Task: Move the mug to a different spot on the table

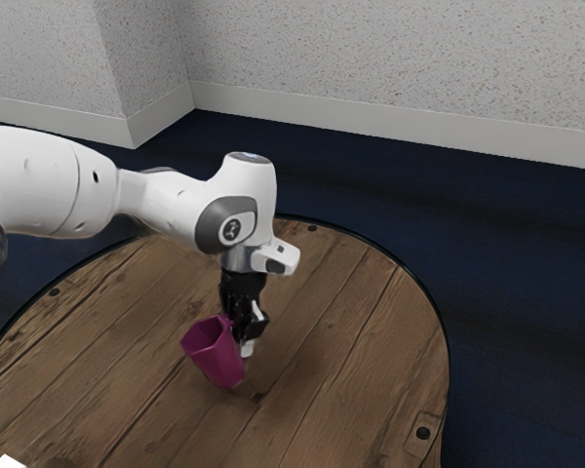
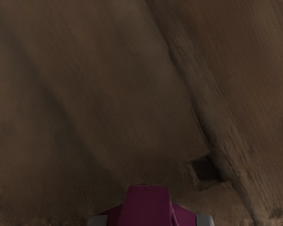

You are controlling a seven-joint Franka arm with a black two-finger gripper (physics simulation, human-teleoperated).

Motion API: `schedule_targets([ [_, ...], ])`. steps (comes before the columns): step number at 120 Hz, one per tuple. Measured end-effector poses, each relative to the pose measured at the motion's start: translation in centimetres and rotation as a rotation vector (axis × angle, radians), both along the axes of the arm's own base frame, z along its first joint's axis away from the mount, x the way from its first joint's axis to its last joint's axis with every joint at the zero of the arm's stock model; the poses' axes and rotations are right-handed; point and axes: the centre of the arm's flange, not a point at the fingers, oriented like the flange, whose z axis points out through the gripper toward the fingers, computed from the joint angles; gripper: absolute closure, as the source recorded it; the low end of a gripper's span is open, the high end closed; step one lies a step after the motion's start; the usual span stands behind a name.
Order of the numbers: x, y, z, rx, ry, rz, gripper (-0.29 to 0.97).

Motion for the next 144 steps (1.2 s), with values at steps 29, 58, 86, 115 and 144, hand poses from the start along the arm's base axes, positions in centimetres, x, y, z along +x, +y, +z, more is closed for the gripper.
schedule_targets([
  [29,4.2,4.1,-0.1,0.102,0.134,0.102,0.64],
  [58,8.2,9.3,-1.8,0.162,0.214,0.211,0.64],
  [86,10.2,11.4,-4.7,0.184,0.249,0.263,0.64],
  [115,11.1,11.5,-4.9,0.187,0.240,0.286,0.68],
  [144,11.4,11.7,-6.5,0.191,0.235,0.300,0.58],
])
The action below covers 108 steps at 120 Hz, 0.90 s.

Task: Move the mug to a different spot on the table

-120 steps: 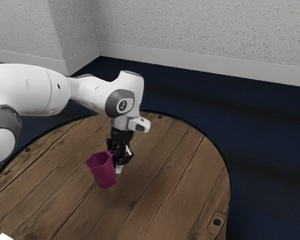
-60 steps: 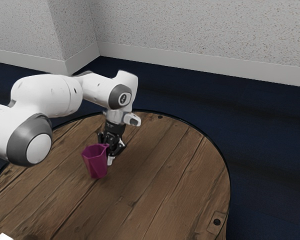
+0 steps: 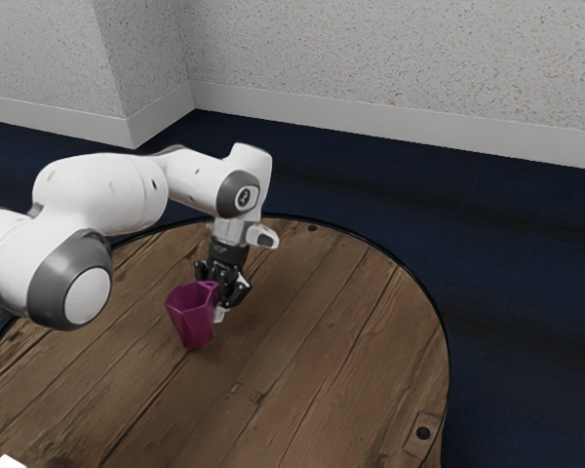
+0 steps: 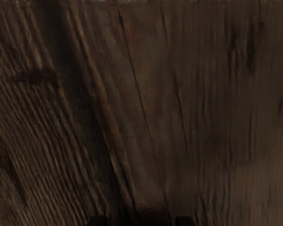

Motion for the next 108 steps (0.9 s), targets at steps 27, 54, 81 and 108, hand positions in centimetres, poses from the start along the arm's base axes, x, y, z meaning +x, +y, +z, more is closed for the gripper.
schedule_targets([
  [27,1.6,0.3,2.2,-0.003,-0.140,0.002,0.22],
  [54,-2.3,-0.2,12.1,-0.066,-0.345,0.021,0.09],
  [81,-8.2,1.6,25.0,-0.121,-0.539,0.059,0.04],
  [108,-8.2,3.0,36.5,-0.111,-0.640,0.083,0.02],
])
